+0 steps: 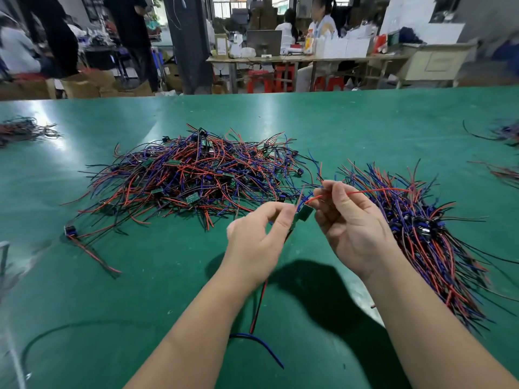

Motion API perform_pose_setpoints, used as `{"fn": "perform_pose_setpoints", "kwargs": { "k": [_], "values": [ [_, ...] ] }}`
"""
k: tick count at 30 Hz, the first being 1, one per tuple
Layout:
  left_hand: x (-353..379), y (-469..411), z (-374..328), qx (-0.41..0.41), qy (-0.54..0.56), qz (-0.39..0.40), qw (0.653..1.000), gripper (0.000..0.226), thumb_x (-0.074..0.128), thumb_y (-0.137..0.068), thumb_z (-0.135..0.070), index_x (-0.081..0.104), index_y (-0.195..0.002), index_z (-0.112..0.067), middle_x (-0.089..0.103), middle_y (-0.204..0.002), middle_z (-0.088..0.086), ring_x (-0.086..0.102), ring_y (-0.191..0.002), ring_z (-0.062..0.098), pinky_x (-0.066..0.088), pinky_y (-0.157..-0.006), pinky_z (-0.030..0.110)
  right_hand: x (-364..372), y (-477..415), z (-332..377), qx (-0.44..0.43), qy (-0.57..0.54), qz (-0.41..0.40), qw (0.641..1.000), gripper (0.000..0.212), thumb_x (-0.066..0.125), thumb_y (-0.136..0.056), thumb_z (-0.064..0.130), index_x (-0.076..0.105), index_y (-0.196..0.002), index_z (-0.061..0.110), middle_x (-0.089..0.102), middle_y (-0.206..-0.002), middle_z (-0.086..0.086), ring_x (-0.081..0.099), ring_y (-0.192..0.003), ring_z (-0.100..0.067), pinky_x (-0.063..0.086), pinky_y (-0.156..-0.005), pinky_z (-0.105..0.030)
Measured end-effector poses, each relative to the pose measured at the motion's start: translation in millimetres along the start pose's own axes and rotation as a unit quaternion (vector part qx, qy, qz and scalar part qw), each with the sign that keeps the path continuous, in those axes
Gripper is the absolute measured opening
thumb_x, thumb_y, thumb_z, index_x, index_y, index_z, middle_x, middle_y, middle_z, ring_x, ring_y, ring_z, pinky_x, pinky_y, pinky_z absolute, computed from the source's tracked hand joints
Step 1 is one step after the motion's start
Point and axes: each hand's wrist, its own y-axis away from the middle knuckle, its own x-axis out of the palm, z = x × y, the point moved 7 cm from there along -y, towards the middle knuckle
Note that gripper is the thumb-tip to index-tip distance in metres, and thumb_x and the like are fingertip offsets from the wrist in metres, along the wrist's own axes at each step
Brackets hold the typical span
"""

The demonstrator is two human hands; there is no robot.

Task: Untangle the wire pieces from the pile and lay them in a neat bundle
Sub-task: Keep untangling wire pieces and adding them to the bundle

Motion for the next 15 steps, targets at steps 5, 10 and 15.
{"fn": "perform_pose_setpoints", "kwargs": {
  "k": [5, 10, 15],
  "values": [
    [6, 3, -15, 0.03, 0.189, 0.067, 0.979, 0.04, 0.055, -0.088, -0.045, 0.071, -0.086, -0.008, 0.069, -0.078, 0.003, 0.058, -0.074, 0.009, 0.051, -0.074, 0.028, -4, 0, 3, 0.011, -0.043, -0.029, 0.999, 0.012, 0.062, -0.071, 0.018, 0.073, -0.072, 0.015, 0.072, -0.068, -0.002, 0.069, -0.06, -0.007, 0.052, -0.051, -0.014],
    [8, 4, -8, 0.007, 0.175, 0.027, 0.984, 0.011, 0.073, -0.079, -0.028, 0.068, -0.079, -0.019, 0.068, -0.07, 0.0, 0.057, -0.065, 0.01, 0.051, -0.068, 0.032, -2, 0, 3, 0.007, -0.023, 0.005, 1.0, 0.013, 0.06, -0.072, 0.014, 0.065, -0.085, 0.01, 0.072, -0.072, -0.003, 0.07, -0.067, -0.01, 0.054, -0.057, -0.016],
    [3, 2, -2, 0.007, 0.158, 0.002, 0.987, 0.009, 0.063, -0.083, -0.028, 0.071, -0.082, -0.022, 0.074, -0.08, 0.006, 0.069, -0.075, 0.025, 0.057, -0.078, 0.041, -1, 3, -14, 0.064, 0.1, 0.017, 0.993, 0.027, 0.07, -0.06, 0.013, 0.064, -0.087, 0.011, 0.07, -0.071, 0.002, 0.066, -0.062, -0.008, 0.055, -0.059, -0.019]
  ]
}}
